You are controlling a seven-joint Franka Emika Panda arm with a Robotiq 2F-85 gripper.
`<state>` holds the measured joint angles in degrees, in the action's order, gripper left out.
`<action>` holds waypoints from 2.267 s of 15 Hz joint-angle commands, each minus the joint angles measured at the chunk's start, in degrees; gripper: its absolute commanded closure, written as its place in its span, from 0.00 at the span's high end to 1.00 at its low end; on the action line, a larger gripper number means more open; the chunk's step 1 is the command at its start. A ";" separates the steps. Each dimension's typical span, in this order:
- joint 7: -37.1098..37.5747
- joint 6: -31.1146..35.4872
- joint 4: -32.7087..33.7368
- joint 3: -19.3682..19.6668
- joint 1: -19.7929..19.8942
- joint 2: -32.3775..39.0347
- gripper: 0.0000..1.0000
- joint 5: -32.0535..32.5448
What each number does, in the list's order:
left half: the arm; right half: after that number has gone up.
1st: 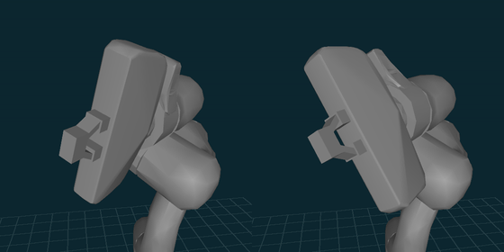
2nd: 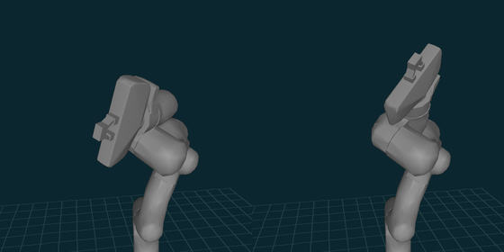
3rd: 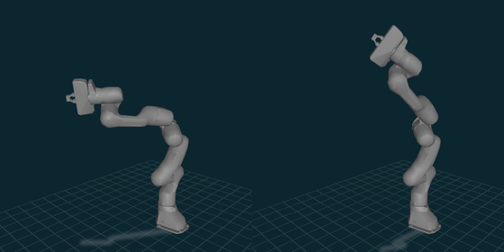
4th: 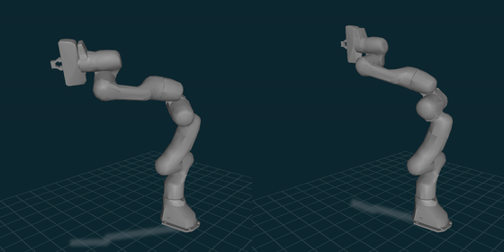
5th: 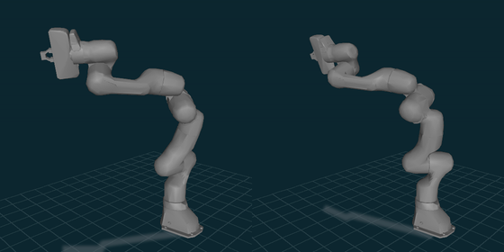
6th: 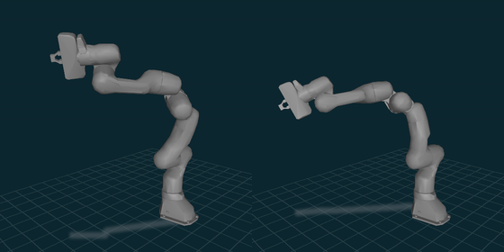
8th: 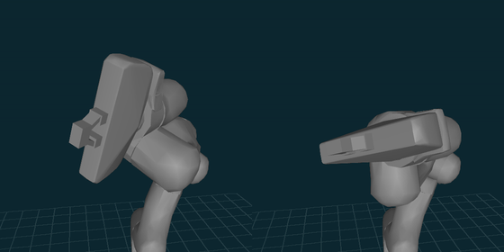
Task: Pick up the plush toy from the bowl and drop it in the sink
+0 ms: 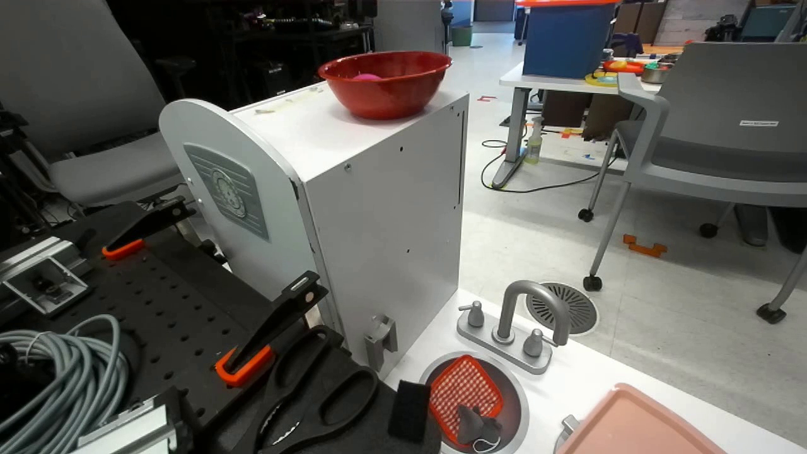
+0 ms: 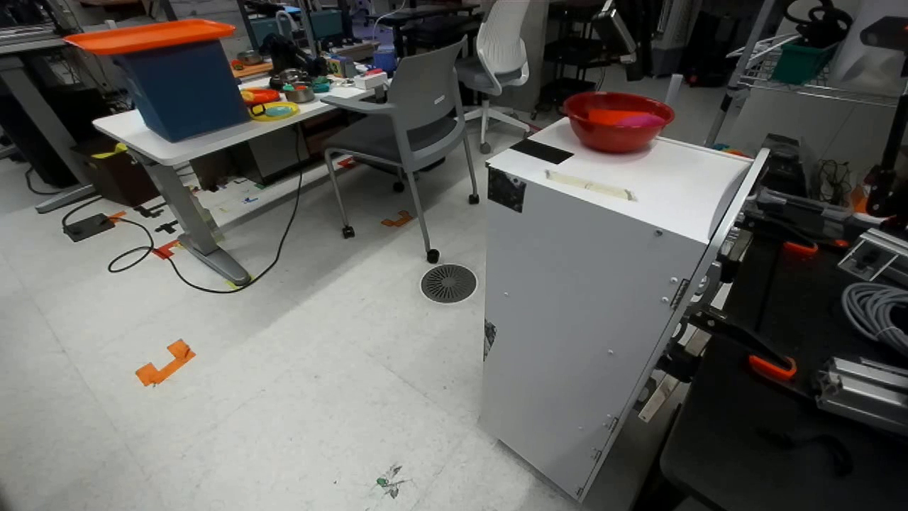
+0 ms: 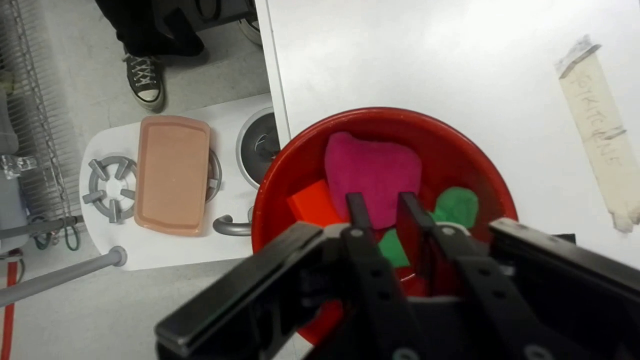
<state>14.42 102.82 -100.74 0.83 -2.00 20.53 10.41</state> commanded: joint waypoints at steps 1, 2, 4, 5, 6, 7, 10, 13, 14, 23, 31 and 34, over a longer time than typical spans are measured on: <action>-1.28 3.12 -3.07 0.32 0.40 -2.80 0.55 -1.01; -1.76 3.68 -3.23 0.31 0.66 -2.77 0.61 -1.30; -2.29 4.71 -3.48 0.40 0.95 -2.45 0.76 -1.45; -2.47 4.94 -3.49 0.47 1.07 -2.19 0.84 -1.55; -2.75 5.04 -3.48 0.52 1.20 -1.93 0.91 -1.73; -3.05 5.16 -3.35 0.58 1.37 -1.50 0.99 -2.02; -3.42 3.99 -2.22 0.76 1.72 0.22 1.00 -2.92; -3.89 3.72 -1.74 0.83 1.97 1.48 1.00 -3.36; -4.04 3.49 -1.53 0.83 1.99 1.95 1.00 -3.41; -3.73 2.38 -0.02 1.15 1.87 5.43 1.00 -3.33; -3.45 1.82 0.64 1.20 1.33 6.99 1.00 -2.64; -3.36 1.76 0.74 1.24 1.12 7.36 0.72 -2.43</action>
<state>11.67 106.63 -101.90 1.62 -0.34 26.89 8.21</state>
